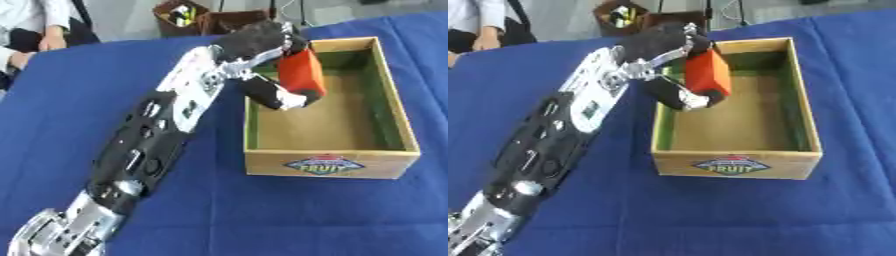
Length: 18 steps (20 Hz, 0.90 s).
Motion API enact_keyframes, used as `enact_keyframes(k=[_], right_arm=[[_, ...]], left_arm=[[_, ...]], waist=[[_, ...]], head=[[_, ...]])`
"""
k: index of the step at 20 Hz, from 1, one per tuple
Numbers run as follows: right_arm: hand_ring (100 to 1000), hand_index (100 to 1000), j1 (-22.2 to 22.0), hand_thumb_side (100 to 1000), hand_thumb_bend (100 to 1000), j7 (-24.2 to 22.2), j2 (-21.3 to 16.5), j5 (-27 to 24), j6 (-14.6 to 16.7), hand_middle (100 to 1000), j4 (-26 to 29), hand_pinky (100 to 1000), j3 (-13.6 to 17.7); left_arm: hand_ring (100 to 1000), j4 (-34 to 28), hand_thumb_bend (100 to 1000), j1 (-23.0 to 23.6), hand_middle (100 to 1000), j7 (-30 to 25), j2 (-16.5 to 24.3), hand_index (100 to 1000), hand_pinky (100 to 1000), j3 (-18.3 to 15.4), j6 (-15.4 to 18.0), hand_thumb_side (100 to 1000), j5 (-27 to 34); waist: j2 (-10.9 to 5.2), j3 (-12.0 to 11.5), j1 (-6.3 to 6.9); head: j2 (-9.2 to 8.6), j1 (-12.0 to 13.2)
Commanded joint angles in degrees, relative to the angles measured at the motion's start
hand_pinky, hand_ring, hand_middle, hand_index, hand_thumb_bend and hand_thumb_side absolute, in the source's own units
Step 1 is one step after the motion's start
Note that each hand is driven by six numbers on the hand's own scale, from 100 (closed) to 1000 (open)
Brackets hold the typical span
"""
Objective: Pick up objects on the table and place them in the box.
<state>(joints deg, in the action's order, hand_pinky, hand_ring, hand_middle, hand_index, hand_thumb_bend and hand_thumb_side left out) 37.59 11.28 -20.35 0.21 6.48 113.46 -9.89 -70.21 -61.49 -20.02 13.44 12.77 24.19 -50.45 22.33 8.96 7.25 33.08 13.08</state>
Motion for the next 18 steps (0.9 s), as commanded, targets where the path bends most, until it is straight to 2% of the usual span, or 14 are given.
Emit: enact_keyframes(k=[1, 2, 3, 5, 6, 7, 9, 11, 12, 14, 18], right_arm=[[820, 781, 0.9, 546, 100, -0.2, -0.2, -0.3, 0.1, 600, 1.1, 898, 0.1], [820, 781, 0.8, 545, 100, -0.2, -0.2, -0.3, 0.1, 600, 1.1, 899, 0.2], [820, 781, 0.7, 544, 100, -0.1, -0.2, -0.3, 0.1, 600, 1.1, 899, 0.2], [820, 781, 0.7, 545, 100, -0.1, -0.2, -0.3, 0.1, 599, 1.1, 899, 0.2], [820, 781, 0.6, 545, 100, -0.1, -0.2, -0.3, 0.0, 599, 1.1, 899, 0.3], [820, 781, 0.5, 544, 100, 0.0, -0.1, -0.3, 0.0, 599, 1.1, 899, 0.3], [820, 781, 0.5, 544, 100, 0.1, -0.1, -0.3, 0.0, 599, 1.1, 899, 0.4], [820, 781, 0.4, 544, 100, 0.1, -0.1, -0.3, 0.0, 599, 1.1, 899, 0.4], [819, 781, 0.4, 544, 100, 0.1, -0.1, -0.2, 0.0, 599, 1.1, 899, 0.4], [820, 780, 0.3, 544, 100, 0.2, -0.1, -0.2, 0.0, 599, 1.1, 899, 0.4], [819, 780, 0.1, 544, 100, 0.4, -0.1, -0.1, 0.0, 600, 1.1, 898, 0.6]], left_arm=[[409, 0.0, 100, -1.0, 381, -0.3, 0.3, 608, 301, 0.0, 0.8, 664, -0.2], [471, 0.2, 100, -0.9, 428, -0.6, 0.4, 701, 349, 0.4, 1.1, 679, -0.5], [486, 0.3, 100, -0.9, 445, -1.0, 0.4, 730, 366, 0.7, 1.5, 687, -1.0], [579, 0.4, 100, -0.9, 544, -1.9, 0.4, 832, 439, 0.9, 2.3, 721, -2.3], [670, 0.5, 213, -0.8, 642, -2.6, 0.5, 925, 535, 1.0, 2.7, 751, -3.1], [715, 0.5, 287, -0.9, 696, -3.3, 0.5, 968, 588, 1.0, 3.0, 769, -3.9], [755, 0.5, 379, -0.8, 739, -4.7, 0.6, 999, 639, 0.9, 3.4, 792, -5.6], [768, 0.5, 405, -0.7, 752, -5.7, 0.5, 1000, 652, 0.8, 3.7, 794, -7.1], [798, 0.5, 492, -0.6, 785, -6.0, 0.4, 1000, 687, 0.7, 3.9, 810, -7.5], [809, 0.5, 541, -0.5, 800, -6.3, 0.4, 1000, 697, 0.5, 4.2, 835, -8.2], [757, -1.7, 430, -0.2, 731, -3.9, 0.5, 987, 631, -0.9, 3.0, 831, -7.2]], waist=[[-1.09, 0.0, -0.41], [-1.06, 0.1, -0.29], [-1.04, 0.1, -0.23], [-1.03, 0.2, -0.21], [-1.04, 0.2, -0.22], [-1.06, 0.1, -0.23], [-1.10, 0.1, -0.28], [-1.13, 0.1, -0.34], [-1.15, 0.0, -0.36], [-1.23, 0.0, -0.44], [-1.45, -0.2, -0.62]], head=[[-0.69, 0.2], [-0.78, 0.1], [-0.83, -0.1], [-0.87, -0.1], [-0.85, -0.2], [-0.84, -0.2], [-0.81, -0.1], [-0.81, -0.2], [-0.81, -0.2], [-0.83, -0.2], [-0.63, -0.4]])
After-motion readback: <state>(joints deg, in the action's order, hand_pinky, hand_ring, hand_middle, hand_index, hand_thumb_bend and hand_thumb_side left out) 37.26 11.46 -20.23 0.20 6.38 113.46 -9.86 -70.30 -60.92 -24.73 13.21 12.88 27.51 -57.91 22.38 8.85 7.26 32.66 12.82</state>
